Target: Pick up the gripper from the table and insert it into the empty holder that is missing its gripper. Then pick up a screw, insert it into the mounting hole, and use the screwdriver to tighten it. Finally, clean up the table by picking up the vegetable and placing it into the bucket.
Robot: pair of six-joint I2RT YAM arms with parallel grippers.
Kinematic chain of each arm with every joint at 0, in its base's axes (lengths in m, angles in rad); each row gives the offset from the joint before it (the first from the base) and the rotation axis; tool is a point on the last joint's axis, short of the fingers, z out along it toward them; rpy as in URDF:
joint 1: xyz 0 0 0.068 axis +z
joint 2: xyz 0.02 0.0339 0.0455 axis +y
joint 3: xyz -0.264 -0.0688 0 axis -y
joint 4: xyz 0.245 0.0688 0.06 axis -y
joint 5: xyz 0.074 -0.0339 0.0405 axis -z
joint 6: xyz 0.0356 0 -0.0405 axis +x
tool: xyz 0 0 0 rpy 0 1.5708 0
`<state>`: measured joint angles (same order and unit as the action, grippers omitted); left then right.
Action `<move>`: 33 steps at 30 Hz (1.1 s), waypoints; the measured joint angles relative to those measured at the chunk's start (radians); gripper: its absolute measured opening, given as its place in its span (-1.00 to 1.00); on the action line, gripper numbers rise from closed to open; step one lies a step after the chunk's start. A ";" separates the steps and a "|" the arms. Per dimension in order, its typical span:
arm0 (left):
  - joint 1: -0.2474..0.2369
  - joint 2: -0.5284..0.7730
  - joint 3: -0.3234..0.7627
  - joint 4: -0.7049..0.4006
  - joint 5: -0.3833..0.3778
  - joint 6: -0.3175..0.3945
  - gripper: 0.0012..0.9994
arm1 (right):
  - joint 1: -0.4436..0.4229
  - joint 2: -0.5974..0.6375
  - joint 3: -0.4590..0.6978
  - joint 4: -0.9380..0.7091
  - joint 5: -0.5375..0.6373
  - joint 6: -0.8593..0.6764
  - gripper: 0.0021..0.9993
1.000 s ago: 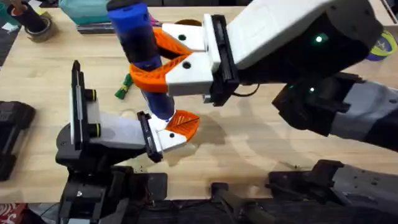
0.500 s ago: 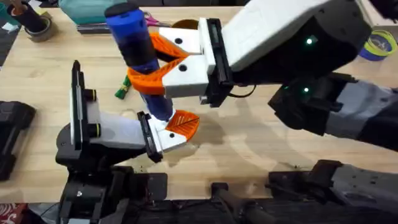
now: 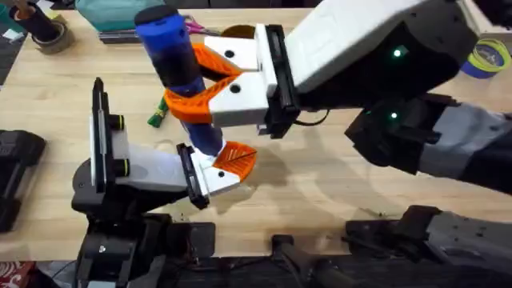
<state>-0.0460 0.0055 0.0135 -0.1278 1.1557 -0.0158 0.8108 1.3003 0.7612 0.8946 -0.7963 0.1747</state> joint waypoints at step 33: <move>0.000 0.000 0.000 -0.002 0.008 0.000 -0.97 | -0.005 0.000 0.003 -0.019 -0.077 -0.017 -0.95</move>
<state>-0.0463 0.0055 0.0135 -0.1299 1.1641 -0.0162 0.8055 1.3001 0.7639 0.8753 -0.8730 0.1579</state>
